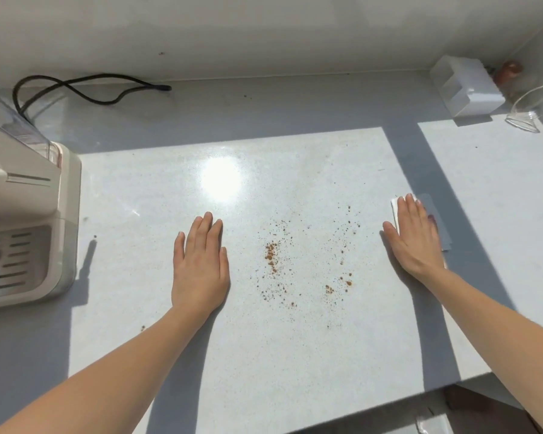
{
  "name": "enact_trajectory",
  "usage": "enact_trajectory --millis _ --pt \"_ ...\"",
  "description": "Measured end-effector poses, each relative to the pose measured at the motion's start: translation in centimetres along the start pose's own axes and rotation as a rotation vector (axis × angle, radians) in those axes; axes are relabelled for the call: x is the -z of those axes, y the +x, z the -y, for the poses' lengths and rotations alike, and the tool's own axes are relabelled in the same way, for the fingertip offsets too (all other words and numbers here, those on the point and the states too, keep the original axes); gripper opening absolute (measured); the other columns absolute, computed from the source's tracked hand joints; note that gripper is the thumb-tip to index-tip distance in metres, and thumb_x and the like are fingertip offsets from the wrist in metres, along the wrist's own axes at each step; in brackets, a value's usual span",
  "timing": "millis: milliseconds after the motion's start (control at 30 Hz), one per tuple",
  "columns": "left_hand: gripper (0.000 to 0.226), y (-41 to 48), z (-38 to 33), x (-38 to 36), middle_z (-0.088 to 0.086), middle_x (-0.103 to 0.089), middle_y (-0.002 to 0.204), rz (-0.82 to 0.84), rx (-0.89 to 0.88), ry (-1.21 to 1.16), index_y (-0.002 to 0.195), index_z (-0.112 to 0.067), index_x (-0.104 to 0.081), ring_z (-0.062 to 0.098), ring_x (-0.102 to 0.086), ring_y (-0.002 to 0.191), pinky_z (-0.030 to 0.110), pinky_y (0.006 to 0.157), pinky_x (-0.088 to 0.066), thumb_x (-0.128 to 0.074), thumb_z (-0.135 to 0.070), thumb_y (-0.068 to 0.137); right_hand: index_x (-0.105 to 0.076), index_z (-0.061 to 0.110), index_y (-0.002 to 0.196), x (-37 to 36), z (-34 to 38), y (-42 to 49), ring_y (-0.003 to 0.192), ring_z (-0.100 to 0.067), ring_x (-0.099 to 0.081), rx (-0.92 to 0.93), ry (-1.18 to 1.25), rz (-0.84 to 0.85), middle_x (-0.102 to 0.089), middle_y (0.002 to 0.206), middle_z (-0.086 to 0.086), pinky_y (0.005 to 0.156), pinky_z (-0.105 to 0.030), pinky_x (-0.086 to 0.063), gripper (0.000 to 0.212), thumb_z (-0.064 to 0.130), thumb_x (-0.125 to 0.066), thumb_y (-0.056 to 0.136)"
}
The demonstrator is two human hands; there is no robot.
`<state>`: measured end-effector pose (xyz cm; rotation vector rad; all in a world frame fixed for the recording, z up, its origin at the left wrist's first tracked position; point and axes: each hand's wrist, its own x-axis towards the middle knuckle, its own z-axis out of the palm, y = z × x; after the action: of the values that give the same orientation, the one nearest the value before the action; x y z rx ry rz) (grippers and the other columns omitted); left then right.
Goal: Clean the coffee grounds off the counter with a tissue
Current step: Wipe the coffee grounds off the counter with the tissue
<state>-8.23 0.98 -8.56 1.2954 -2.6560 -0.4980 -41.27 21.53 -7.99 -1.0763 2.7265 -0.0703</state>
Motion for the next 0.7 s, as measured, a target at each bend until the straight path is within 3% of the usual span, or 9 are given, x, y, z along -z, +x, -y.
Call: enact_trajectory --millis 200,400,567,700 --pt "0.050 0.0 0.1 -0.1 0.002 -0.022 0.157 0.000 -0.008 0.031 0.145 -0.015 -0.027 0.017 -0.013 0.146 0.040 0.119 -0.006 -0.033 -0.021 0.096 -0.001 0.020 0.152 0.1 5.0 1.9 0.148 -0.016 0.008 0.362 -0.013 0.094 0.006 0.160 0.003 0.119 -0.038 0.004 0.080 0.065 -0.012 0.088" --pt "0.053 0.0 0.0 0.1 0.003 -0.025 0.156 0.000 -0.006 0.024 0.145 -0.014 -0.031 0.017 -0.016 0.146 0.042 0.119 -0.008 -0.026 -0.025 0.094 0.006 0.025 0.152 -0.2 6.9 -3.4 0.147 -0.013 0.015 0.640 -0.050 0.222 0.011 0.161 0.006 0.120 -0.038 0.007 0.076 0.066 -0.014 0.091" --pt "0.054 0.0 0.0 0.2 0.003 -0.026 0.156 0.008 -0.004 0.031 0.145 -0.014 -0.032 0.017 -0.018 0.145 0.042 0.119 -0.010 -0.023 -0.027 0.093 0.007 0.027 0.152 -1.3 8.1 -11.1 0.148 -0.015 0.014 0.714 0.015 0.308 0.011 0.161 0.007 0.118 -0.038 0.010 0.075 0.062 -0.023 0.093" --pt "0.055 0.0 0.0 0.2 0.004 -0.028 0.155 0.012 -0.003 0.019 0.144 -0.013 -0.034 0.018 -0.020 0.145 0.043 0.118 -0.011 -0.020 -0.029 0.093 0.004 0.026 0.153 -2.5 9.6 -15.6 0.148 -0.016 0.012 0.643 0.114 0.300 0.011 0.162 0.009 0.117 -0.037 0.009 0.077 0.060 -0.028 0.092"
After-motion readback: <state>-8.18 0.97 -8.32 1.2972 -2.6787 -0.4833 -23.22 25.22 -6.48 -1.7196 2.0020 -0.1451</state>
